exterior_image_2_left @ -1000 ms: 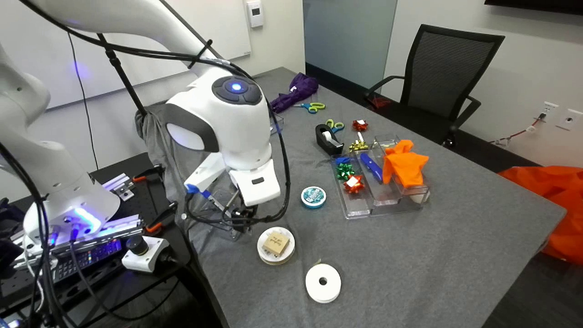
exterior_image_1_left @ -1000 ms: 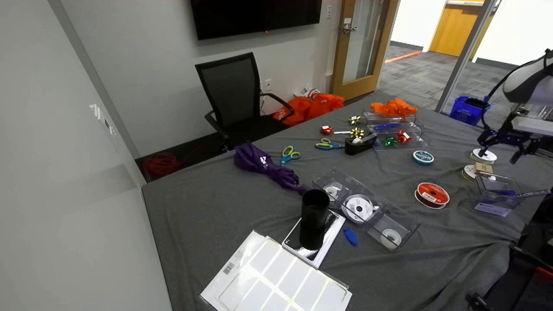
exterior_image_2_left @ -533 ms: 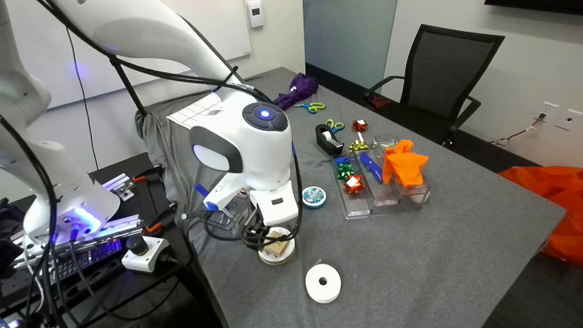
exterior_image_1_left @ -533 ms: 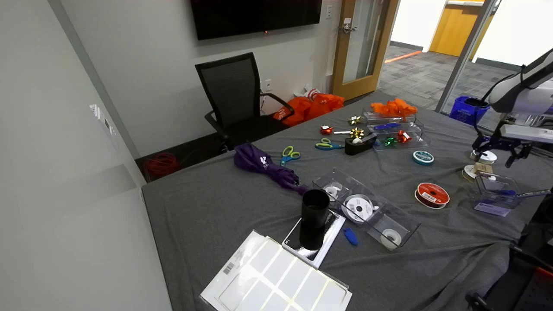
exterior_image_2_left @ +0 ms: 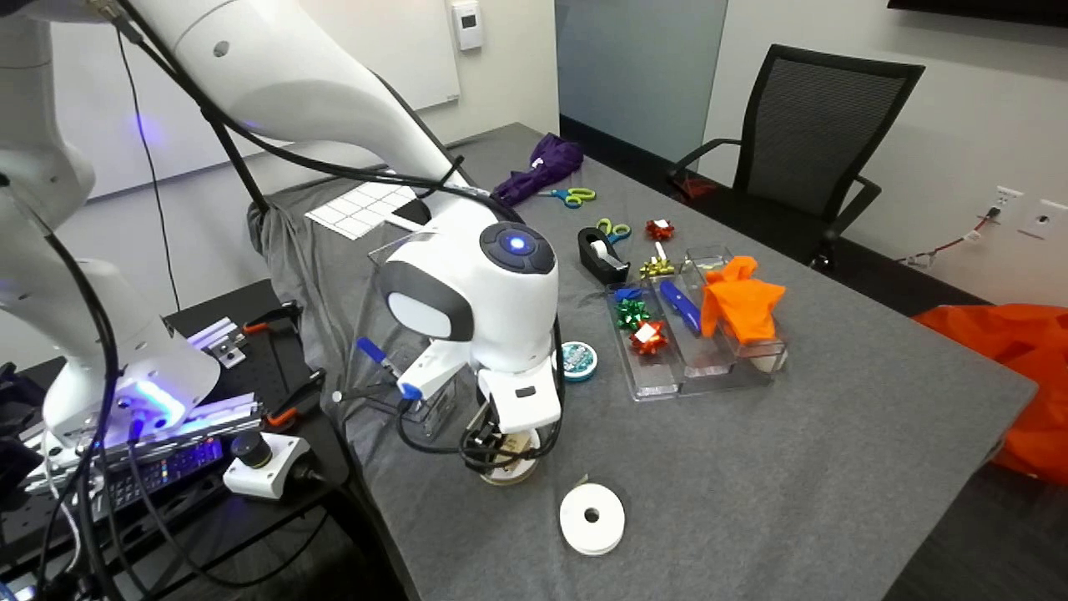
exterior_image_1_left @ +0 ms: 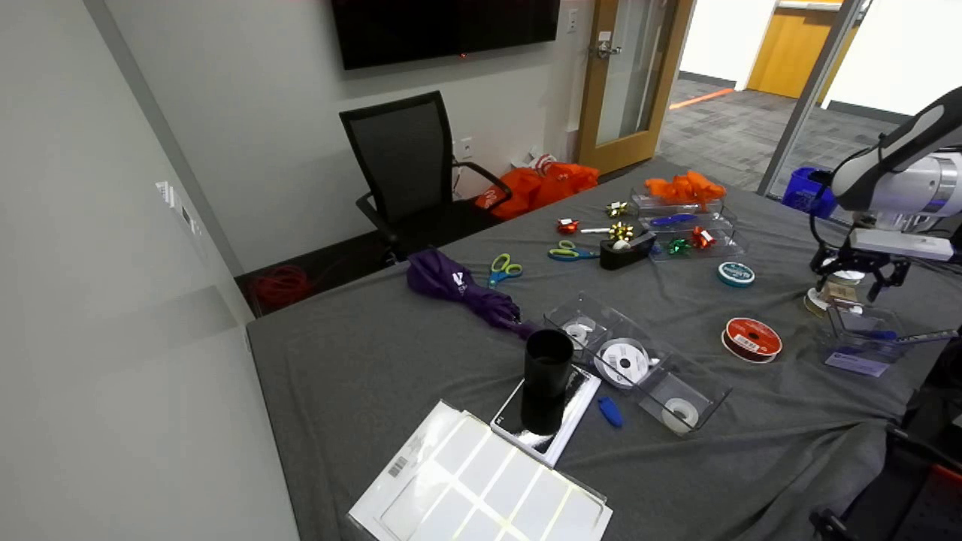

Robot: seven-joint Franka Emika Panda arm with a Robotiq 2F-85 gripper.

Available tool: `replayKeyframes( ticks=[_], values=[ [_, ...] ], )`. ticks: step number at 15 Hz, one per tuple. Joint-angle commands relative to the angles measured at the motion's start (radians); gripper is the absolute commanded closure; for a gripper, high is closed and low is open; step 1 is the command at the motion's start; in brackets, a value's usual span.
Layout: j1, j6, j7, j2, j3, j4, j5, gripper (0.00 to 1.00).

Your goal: Move the object across the table and place it in the box

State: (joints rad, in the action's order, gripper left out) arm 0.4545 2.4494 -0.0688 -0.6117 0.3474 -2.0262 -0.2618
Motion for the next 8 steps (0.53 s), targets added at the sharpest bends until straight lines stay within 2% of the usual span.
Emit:
replayKeyframes(
  ticks=[1,6,8],
  values=[
    [0.048,0.008,0.005,-0.031,-0.036,0.038,-0.029,0.31],
    [0.070,0.013,0.010,-0.048,-0.049,0.060,-0.043,0.67],
    [0.077,0.010,0.015,-0.042,-0.054,0.061,-0.050,0.69]
  ],
)
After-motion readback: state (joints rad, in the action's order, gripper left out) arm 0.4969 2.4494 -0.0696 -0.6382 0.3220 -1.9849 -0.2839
